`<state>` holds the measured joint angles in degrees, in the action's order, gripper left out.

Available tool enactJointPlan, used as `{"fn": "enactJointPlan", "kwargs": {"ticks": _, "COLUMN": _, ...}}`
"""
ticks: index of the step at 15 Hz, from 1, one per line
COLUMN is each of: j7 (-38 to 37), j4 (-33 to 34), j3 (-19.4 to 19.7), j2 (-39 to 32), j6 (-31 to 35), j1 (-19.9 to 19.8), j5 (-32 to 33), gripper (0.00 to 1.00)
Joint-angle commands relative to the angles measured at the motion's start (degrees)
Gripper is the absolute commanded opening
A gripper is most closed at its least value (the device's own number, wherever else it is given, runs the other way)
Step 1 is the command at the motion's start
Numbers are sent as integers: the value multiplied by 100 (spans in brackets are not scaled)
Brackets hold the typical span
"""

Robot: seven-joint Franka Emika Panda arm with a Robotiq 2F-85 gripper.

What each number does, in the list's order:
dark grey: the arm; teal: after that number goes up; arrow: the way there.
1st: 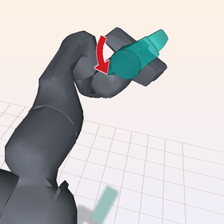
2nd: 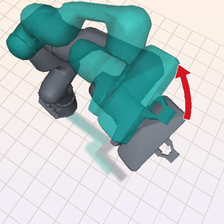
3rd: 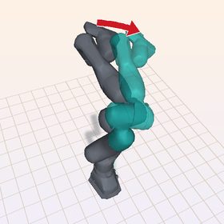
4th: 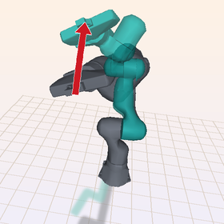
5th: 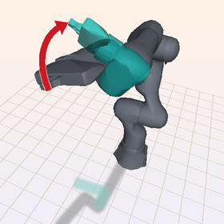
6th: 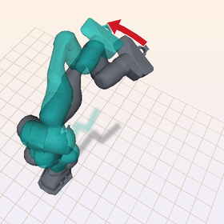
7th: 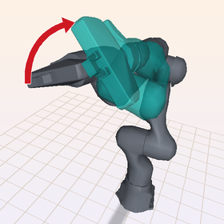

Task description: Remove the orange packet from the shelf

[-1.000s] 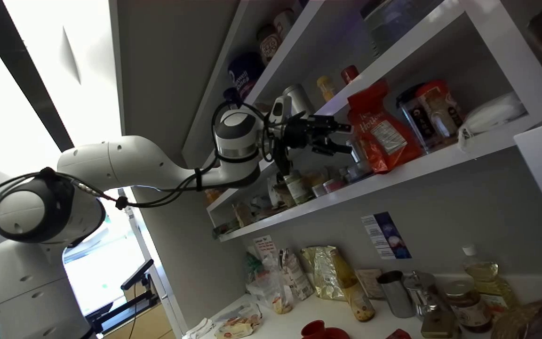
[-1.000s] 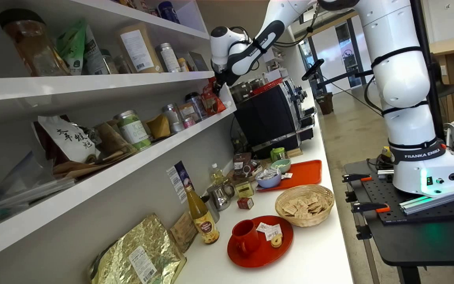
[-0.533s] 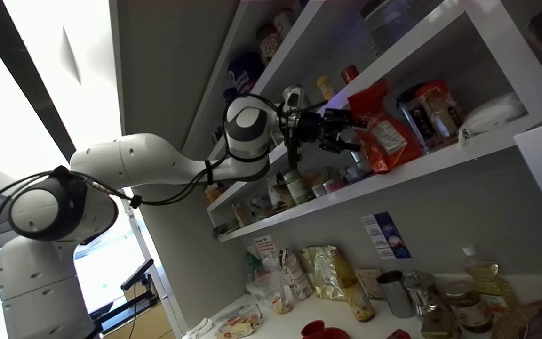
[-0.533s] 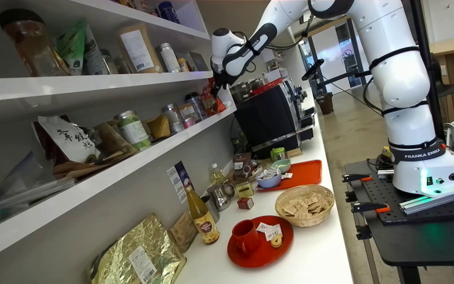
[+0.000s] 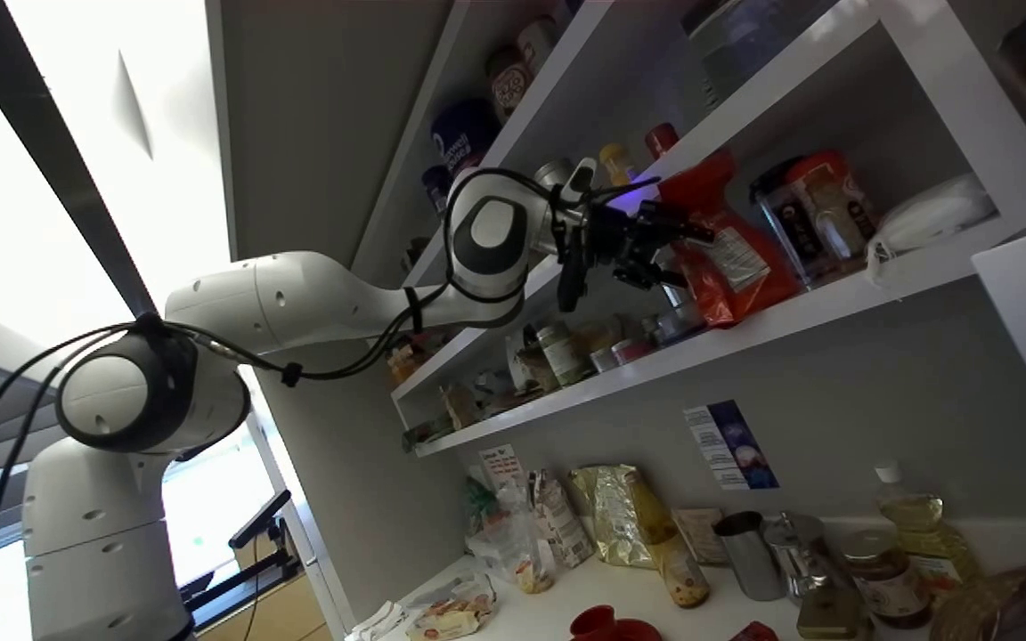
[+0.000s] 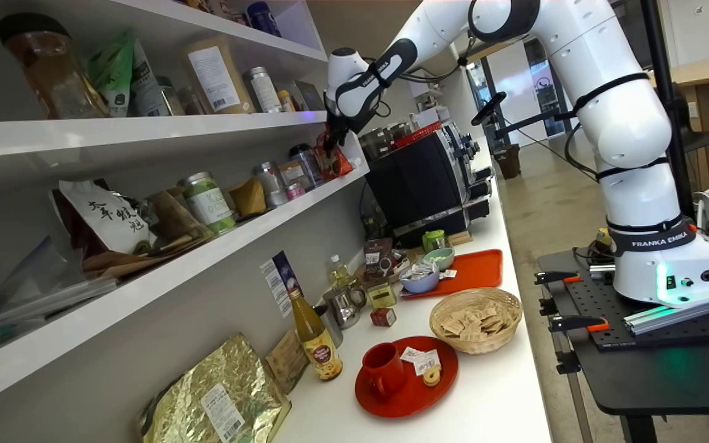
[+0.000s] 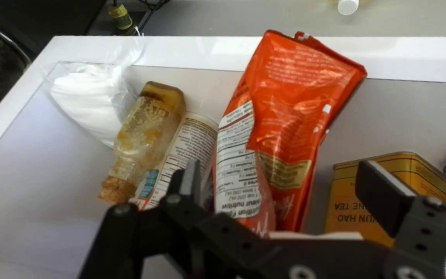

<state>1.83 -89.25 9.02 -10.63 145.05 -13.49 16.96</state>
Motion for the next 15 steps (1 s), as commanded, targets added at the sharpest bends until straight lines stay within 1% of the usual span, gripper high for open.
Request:
{"fn": "enactJointPlan", "kwargs": {"ticks": 1, "j7": 464, "j4": 492, "j3": 32, "j2": -343, "j6": -68, "j1": 28, "j5": -372, "gripper": 74}}
{"fn": "enactJointPlan", "kwargs": {"ticks": 3, "j7": 539, "j4": 548, "j3": 37, "j2": -388, "j6": -66, "j1": 39, "j5": -392, "gripper": 60}}
{"fn": "enactJointPlan", "kwargs": {"ticks": 4, "j7": 535, "j4": 557, "j3": 44, "j2": -393, "j6": -70, "j1": 47, "j5": -367, "gripper": 50}}
{"fn": "enactJointPlan", "kwargs": {"ticks": 6, "j7": 489, "j4": 550, "j3": 58, "j2": -390, "j6": -45, "j1": 62, "j5": -322, "gripper": 37}}
{"fn": "enactJointPlan", "kwargs": {"ticks": 7, "j7": 475, "j4": 516, "j3": 59, "j2": -367, "j6": -28, "j1": 70, "j5": -309, "gripper": 27}}
{"fn": "enactJointPlan", "kwargs": {"ticks": 8, "j7": 436, "j4": 454, "j3": 66, "j2": -325, "j6": 4, "j1": 87, "j5": -274, "gripper": 21}}
{"fn": "enactJointPlan", "kwargs": {"ticks": 9, "j7": 425, "j4": 414, "j3": 64, "j2": -295, "j6": 2, "j1": 99, "j5": -264, "gripper": 12}}
{"fn": "enactJointPlan", "kwargs": {"ticks": 11, "j7": 258, "j4": 250, "j3": 105, "j2": -180, "j6": -20, "j1": 190, "j5": -78, "gripper": 0}}
{"fn": "enactJointPlan", "kwargs": {"ticks": 13, "j7": -50, "j4": 6, "j3": 63, "j2": -21, "j6": -5, "j1": 226, "j5": 238, "gripper": 0}}
{"fn": "enactJointPlan", "kwargs": {"ticks": 15, "j7": -516, "j4": -387, "j3": 101, "j2": 254, "j6": 52, "j1": 370, "j5": 724, "gripper": 1}}
